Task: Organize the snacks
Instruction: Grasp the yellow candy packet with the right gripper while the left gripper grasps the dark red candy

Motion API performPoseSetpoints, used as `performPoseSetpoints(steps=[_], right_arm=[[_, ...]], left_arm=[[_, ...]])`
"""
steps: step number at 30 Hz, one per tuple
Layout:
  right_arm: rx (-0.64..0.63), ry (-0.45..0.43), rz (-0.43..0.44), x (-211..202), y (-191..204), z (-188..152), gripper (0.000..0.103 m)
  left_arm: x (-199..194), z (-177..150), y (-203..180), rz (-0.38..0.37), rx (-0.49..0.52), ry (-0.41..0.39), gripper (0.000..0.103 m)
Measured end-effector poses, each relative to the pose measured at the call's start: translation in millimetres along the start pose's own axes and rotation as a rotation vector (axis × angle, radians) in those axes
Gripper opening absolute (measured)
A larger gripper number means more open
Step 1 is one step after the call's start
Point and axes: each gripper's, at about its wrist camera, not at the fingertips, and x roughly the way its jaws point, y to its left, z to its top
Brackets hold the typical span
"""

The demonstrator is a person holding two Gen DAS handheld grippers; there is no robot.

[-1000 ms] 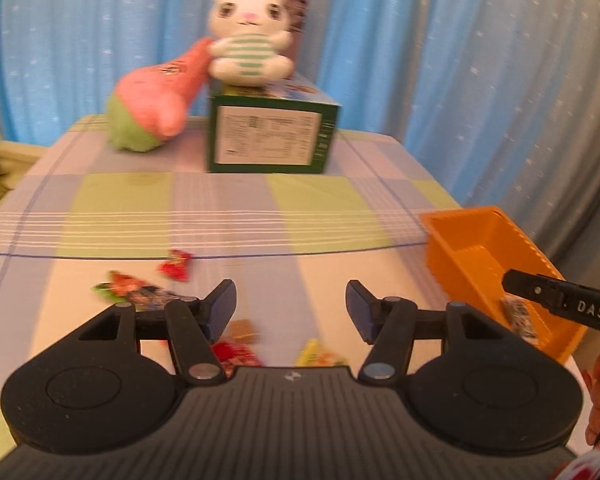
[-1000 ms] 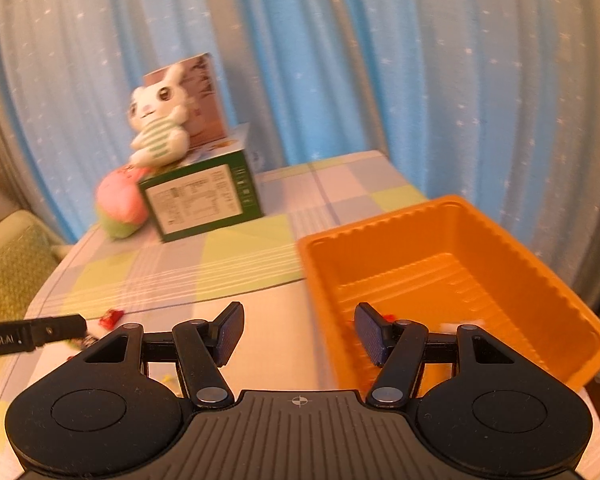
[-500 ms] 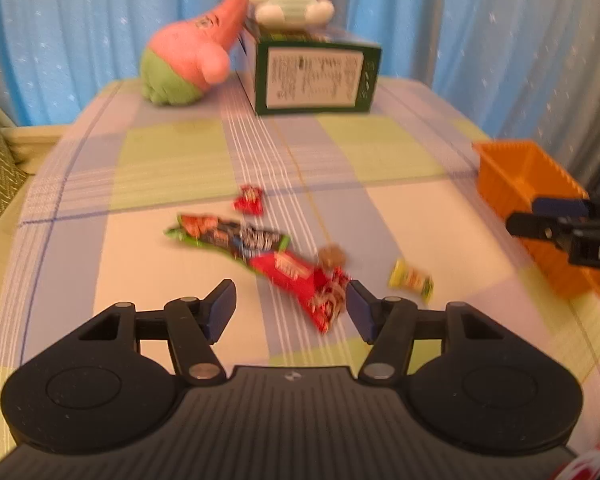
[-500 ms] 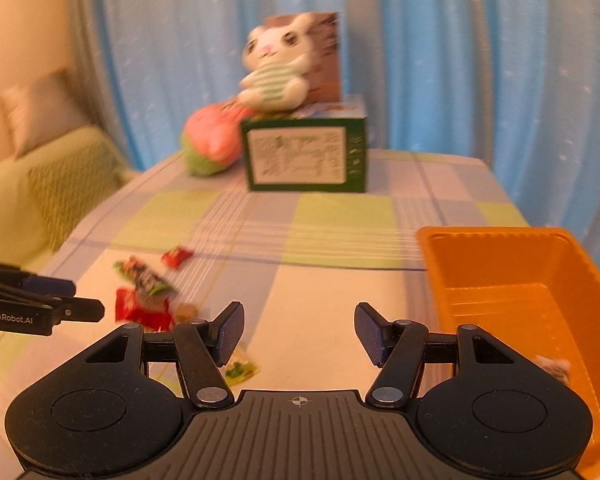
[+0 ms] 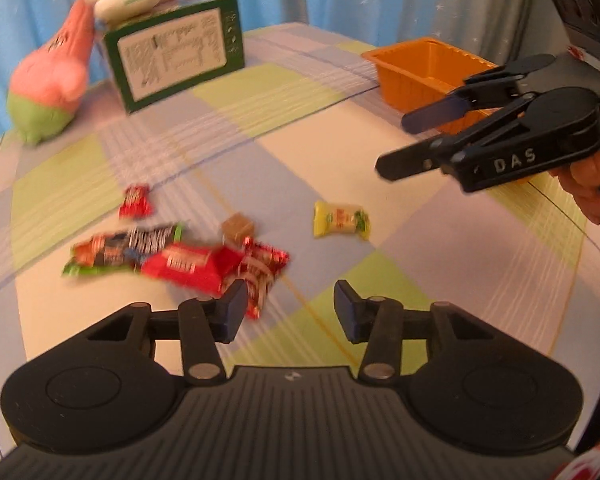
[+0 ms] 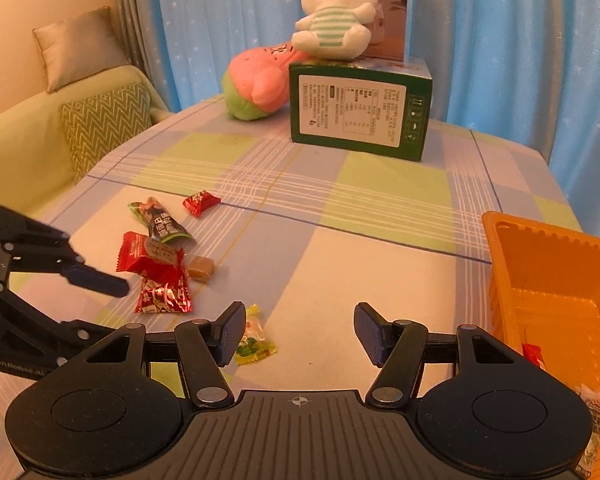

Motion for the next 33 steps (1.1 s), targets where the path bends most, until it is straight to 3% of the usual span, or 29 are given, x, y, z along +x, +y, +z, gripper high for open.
performPoseSetpoints(steps=[4,11,16,19,33], right_arm=[[-0.011,0.011,0.008,6.6,-0.5,0.8,0.061],[-0.013,0.038,0.017,18.7,-5.1,-0.6,0.060],[-0.054,0.060,0.073,27.7,3.7,-2.7,0.050],[-0.094,0.069,0.107,32.7,11.2,-5.4,0.047],[-0.152,0.115,0.121,57.5,20.5,-8.7,0.024]], left_arm=[[9.6,6.0,1.9,0.034,0.024,-0.009,0.044],[30.7,5.9,13.2,0.052,0.043,0.052,0.043],[33.1,9.1,14.0,0.038,0.026,0.067,0.040],[31.5,9.2,14.1,0.005,-0.001,0.086,0.028],[32.5,8.3,13.3,0.005,-0.017,0.069,0.028]])
